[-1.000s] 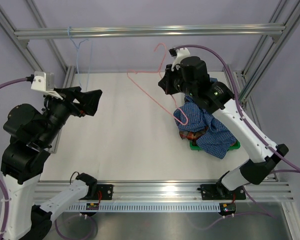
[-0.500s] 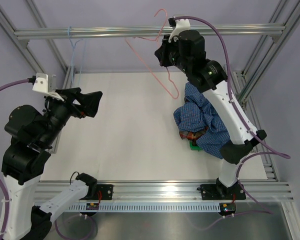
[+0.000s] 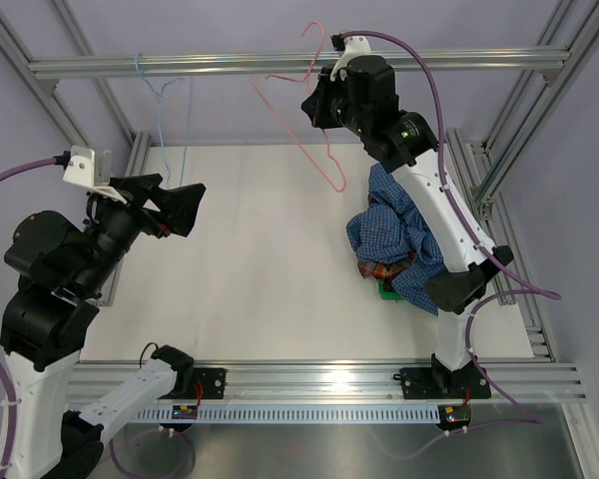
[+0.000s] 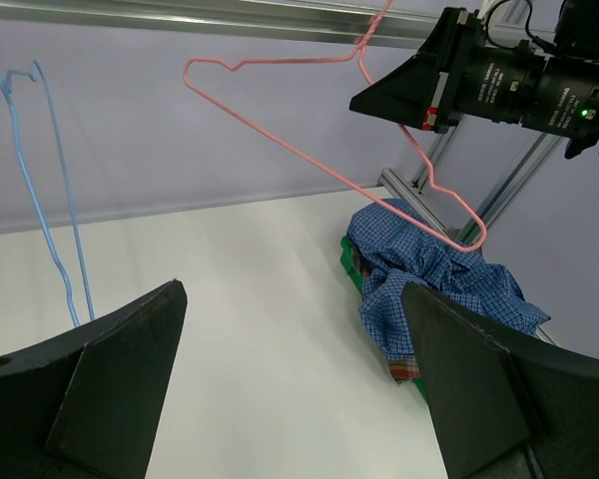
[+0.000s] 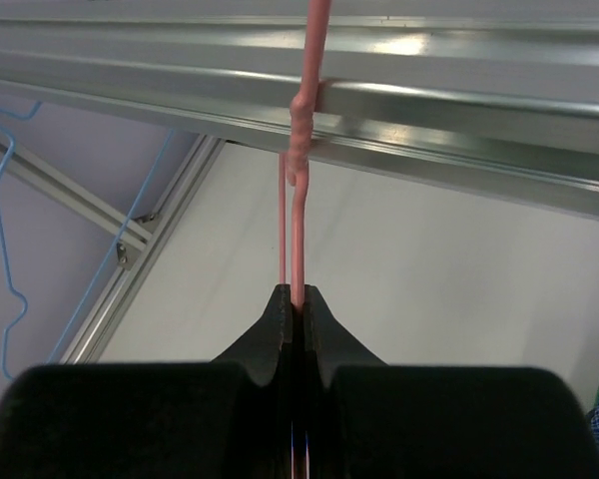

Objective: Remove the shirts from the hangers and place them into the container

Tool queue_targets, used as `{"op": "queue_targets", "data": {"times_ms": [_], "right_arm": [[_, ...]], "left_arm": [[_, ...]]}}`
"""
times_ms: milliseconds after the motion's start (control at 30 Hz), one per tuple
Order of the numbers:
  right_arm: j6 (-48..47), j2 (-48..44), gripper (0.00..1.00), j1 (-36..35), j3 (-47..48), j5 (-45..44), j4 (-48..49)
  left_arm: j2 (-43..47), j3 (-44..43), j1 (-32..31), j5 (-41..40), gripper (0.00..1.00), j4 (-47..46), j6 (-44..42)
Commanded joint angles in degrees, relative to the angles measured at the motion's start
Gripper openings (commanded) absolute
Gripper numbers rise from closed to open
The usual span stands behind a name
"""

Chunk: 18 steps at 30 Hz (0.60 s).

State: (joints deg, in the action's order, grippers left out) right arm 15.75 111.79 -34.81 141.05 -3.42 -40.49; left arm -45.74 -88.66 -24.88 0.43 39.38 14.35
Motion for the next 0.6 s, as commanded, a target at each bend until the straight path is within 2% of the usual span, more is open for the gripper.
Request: {"op": "queue_targets", "data": {"times_ms": [0, 233, 567], "right_arm": [[2.97, -2.97, 0.00, 0.27, -4.02, -0.18, 4.62], [3.59, -5.18, 0.00, -1.66, -8.87, -5.54, 5.07], [3.76, -0.08, 0.00, -3.68, -3.77, -9.75, 1.03]], "left_arm": [[0.38, -2.13, 0.10, 1.86, 0.95, -1.58, -0.82], [0.30, -2.13, 0.10, 1.95, 0.95, -1.67, -0.20], [-0.06, -2.04, 0.10, 3.00, 0.95, -1.67, 0.68]]}}
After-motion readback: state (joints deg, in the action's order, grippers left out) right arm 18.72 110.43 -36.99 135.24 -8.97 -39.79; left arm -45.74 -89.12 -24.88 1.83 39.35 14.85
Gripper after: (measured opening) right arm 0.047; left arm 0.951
